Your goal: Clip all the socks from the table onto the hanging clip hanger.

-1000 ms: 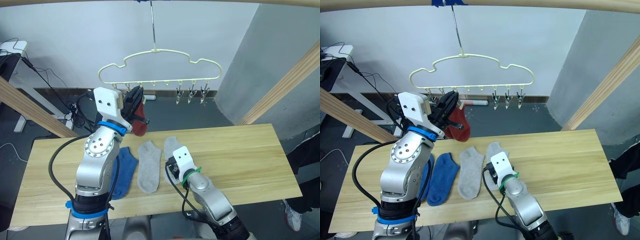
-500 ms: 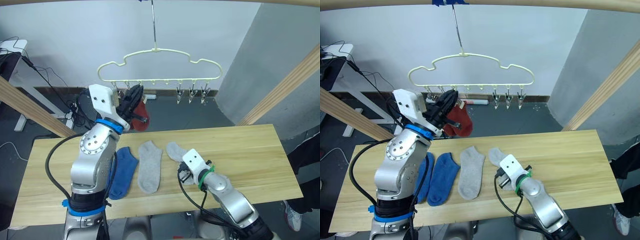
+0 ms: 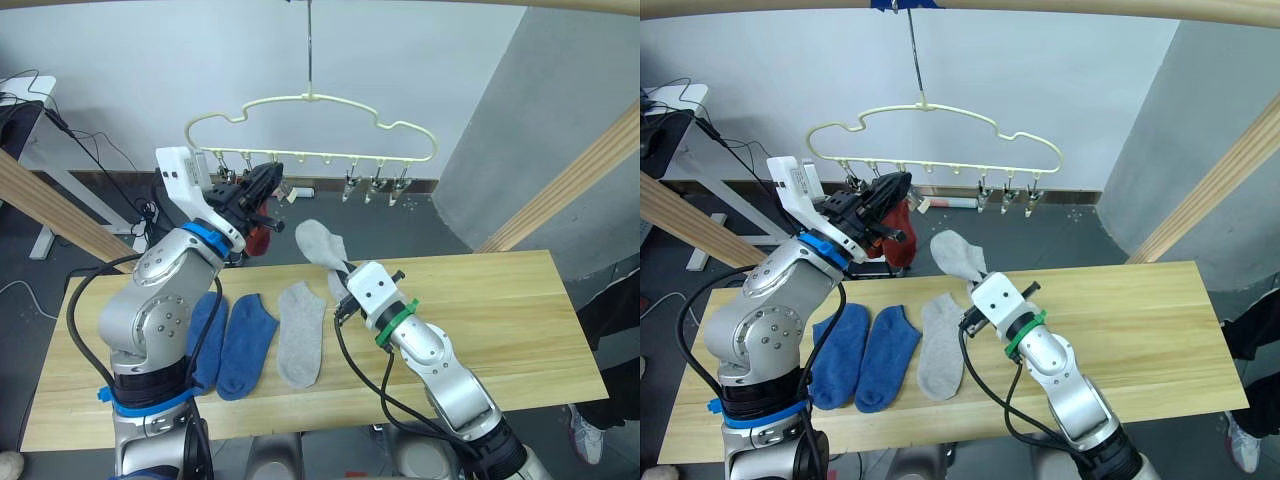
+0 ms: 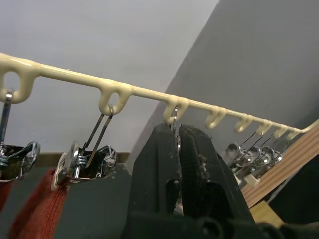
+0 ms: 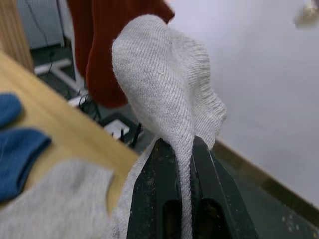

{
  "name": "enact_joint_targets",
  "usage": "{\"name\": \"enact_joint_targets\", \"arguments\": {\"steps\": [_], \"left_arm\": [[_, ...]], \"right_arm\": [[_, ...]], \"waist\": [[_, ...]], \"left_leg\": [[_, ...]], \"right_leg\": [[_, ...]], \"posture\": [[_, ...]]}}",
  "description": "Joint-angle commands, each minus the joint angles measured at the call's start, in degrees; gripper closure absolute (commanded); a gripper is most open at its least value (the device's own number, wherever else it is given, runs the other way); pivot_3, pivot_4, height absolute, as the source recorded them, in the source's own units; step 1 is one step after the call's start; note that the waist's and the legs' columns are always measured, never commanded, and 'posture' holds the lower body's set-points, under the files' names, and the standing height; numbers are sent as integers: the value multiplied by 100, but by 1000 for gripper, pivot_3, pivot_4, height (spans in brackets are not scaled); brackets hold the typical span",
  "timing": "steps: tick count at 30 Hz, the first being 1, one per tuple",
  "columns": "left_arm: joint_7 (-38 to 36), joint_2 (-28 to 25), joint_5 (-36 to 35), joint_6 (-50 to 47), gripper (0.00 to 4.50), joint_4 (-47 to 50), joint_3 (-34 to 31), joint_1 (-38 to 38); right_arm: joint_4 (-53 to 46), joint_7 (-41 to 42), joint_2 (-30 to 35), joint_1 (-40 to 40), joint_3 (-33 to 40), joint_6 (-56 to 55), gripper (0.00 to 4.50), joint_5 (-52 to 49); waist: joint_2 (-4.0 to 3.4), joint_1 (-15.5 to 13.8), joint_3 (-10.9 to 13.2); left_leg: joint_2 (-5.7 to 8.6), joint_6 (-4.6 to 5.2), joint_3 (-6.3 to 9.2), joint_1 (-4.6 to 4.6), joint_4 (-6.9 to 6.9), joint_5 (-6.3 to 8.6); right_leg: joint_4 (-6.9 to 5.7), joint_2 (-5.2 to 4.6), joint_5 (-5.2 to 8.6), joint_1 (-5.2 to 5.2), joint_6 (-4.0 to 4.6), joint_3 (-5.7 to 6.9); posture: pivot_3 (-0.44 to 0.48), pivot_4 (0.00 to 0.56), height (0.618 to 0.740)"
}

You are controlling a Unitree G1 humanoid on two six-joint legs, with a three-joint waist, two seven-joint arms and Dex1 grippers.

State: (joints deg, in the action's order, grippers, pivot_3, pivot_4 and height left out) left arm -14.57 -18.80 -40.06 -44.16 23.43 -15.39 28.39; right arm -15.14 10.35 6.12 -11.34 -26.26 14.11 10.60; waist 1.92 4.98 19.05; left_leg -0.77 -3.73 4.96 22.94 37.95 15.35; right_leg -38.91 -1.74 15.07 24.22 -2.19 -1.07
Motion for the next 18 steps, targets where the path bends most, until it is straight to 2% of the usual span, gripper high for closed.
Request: {"name": "enact_joint_targets", "arguments": {"steps": [1, 18], "left_arm": [[113, -21, -341, -21, 4500, 365, -156, 232], [254, -49, -515, -77, 4500, 369, -132, 181]], "right_arm": [[-23, -74, -154, -58, 36, -300, 4472, 46], [113, -147, -688, -234, 84, -571, 4472, 56]], "waist": [[0, -1, 0], [0, -1, 0]], "left_leg": [[0, 0, 0, 0, 0, 0], [0, -1, -1, 1, 0, -1]], "right_leg": [[0, 0, 0, 0, 0, 1], [0, -1, -1, 2, 1, 0]], "posture": [[-162, 325, 740], [-156, 319, 740]]}}
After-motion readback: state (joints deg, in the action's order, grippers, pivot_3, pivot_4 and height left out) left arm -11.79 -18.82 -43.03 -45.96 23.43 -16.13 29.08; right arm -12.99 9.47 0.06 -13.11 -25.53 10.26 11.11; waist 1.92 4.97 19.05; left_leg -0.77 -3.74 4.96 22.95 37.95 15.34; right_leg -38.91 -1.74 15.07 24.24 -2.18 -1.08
